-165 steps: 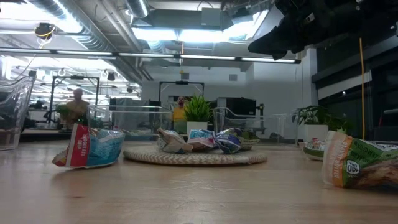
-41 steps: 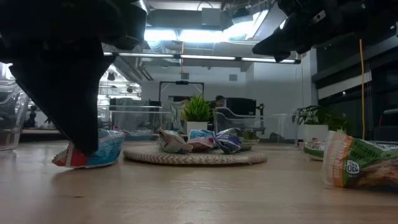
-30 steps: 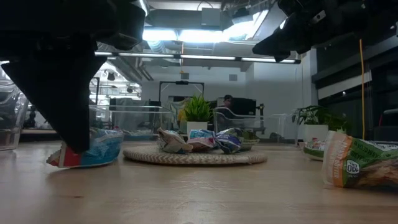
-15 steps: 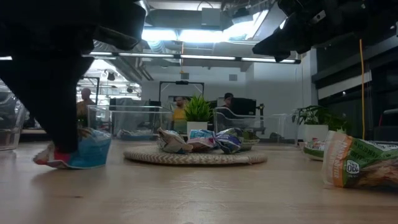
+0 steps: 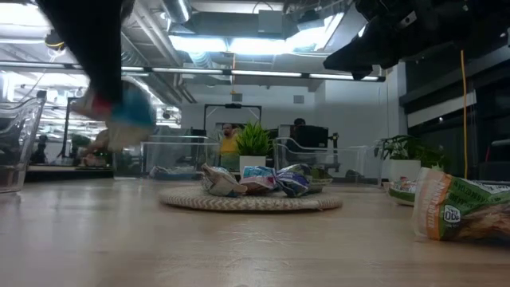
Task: Pick and place Granola Bars by type
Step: Put the red granola bar into the bottom transparent bin
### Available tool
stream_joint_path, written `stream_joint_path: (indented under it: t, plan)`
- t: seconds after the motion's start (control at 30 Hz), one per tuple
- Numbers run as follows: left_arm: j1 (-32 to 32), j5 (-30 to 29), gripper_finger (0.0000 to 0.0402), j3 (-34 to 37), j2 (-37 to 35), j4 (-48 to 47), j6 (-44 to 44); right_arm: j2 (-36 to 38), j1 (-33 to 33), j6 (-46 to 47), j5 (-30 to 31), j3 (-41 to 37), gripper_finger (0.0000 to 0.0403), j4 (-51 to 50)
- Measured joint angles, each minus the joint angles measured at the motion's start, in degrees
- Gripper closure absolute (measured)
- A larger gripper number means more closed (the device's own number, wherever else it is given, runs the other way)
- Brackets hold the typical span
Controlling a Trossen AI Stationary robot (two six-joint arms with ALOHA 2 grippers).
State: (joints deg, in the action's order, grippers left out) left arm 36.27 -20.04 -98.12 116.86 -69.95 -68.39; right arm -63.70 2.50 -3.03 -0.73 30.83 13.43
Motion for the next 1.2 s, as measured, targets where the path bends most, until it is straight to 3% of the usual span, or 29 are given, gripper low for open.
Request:
stream_joint_path:
  t: [0.53,0.9,1.2]
  plan:
    - [0.0,-4.6,0.0394,-17.8,0.0,-13.5,6.2,0.0,0.0,-0.1,0.0,0.0,0.0336,0.0]
    - [0.2,-1.2,0.0394,-27.5,0.0,-20.2,9.4,0.0,0.0,-0.1,0.0,0.0,0.0336,0.0]
    - [2.1,6.1,0.0394,-31.0,0.0,-20.1,11.3,0.0,0.0,0.0,0.0,0.0,0.0336,0.0]
